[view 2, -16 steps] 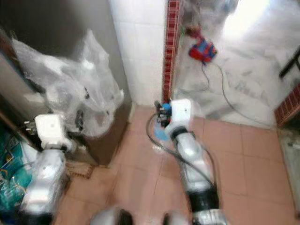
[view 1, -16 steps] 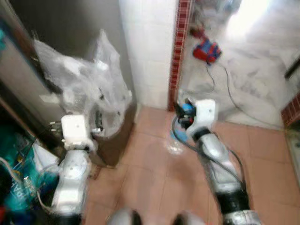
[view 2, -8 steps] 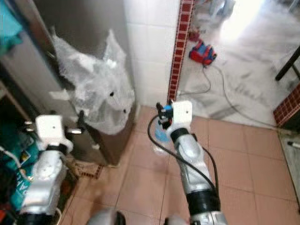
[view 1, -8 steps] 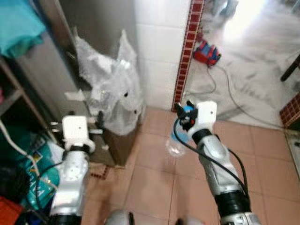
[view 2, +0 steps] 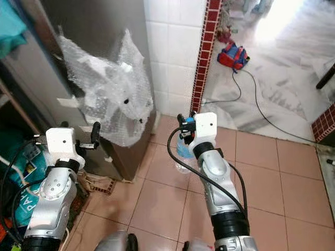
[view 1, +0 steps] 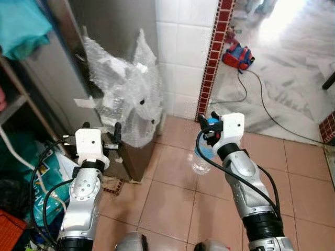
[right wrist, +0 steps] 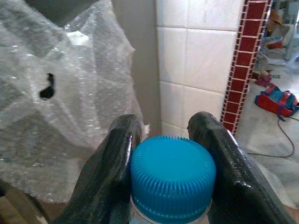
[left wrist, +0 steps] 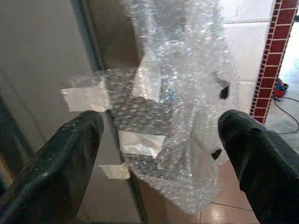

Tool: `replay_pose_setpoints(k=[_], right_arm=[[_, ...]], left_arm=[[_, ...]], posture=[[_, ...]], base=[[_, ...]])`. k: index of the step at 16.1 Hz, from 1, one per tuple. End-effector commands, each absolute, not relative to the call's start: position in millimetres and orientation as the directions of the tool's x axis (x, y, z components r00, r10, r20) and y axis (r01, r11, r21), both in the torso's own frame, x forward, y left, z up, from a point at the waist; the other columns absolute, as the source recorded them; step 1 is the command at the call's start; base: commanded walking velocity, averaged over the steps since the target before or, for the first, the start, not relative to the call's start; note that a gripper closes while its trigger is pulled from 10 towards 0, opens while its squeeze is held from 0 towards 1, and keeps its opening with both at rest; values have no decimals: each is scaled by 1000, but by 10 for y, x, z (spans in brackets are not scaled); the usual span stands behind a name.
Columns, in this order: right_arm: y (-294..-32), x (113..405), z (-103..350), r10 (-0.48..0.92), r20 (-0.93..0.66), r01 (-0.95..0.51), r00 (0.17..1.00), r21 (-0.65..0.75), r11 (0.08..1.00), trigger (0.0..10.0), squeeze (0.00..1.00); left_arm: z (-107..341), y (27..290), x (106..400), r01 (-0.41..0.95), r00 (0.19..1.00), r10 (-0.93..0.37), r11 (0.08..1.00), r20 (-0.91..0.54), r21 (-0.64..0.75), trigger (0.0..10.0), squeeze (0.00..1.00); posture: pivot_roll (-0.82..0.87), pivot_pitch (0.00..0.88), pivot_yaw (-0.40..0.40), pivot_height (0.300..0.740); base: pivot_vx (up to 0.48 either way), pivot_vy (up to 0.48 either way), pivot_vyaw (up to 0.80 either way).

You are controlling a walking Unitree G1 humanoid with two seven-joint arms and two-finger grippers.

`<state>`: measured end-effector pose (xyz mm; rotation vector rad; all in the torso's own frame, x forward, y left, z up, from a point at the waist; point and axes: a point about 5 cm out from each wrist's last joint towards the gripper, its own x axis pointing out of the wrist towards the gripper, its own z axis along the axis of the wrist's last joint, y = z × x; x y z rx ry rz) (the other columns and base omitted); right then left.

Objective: Restocking fridge

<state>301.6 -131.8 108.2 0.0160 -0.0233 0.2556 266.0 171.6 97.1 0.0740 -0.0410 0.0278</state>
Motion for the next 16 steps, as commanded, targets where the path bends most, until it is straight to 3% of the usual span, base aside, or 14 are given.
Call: replay_pose_setpoints(k=[1, 8, 13, 16], right_arm=[[-1313, 3042, 1181, 253, 70, -254, 965, 6, 967, 10000, 0], [-1323, 3043, 1170, 254, 63, -255, 965, 2, 967, 10000, 0], [-1324, 3056, 1165, 253, 56, -254, 966, 2, 967, 10000, 0], [-1323, 3053, 1157, 253, 52, -253, 966, 2, 967, 10000, 0]], left_arm=[[1004, 1719, 2660, -30, 998, 26, 997, 58, 72, 10000, 0], [996, 1707, 2664, -27, 998, 22, 997, 59, 72, 10000, 0], [993, 1699, 2671, -26, 998, 21, 997, 60, 71, 10000, 0], [984, 1701, 2683, -38, 998, 35, 997, 55, 68, 10000, 0]], posture=[[38, 38, 29, 740], [32, 38, 27, 740], [32, 36, 27, 740], [28, 36, 27, 740]], base=[[0, 0, 0], [265, 0, 679], [314, 0, 0], [0, 0, 0]])
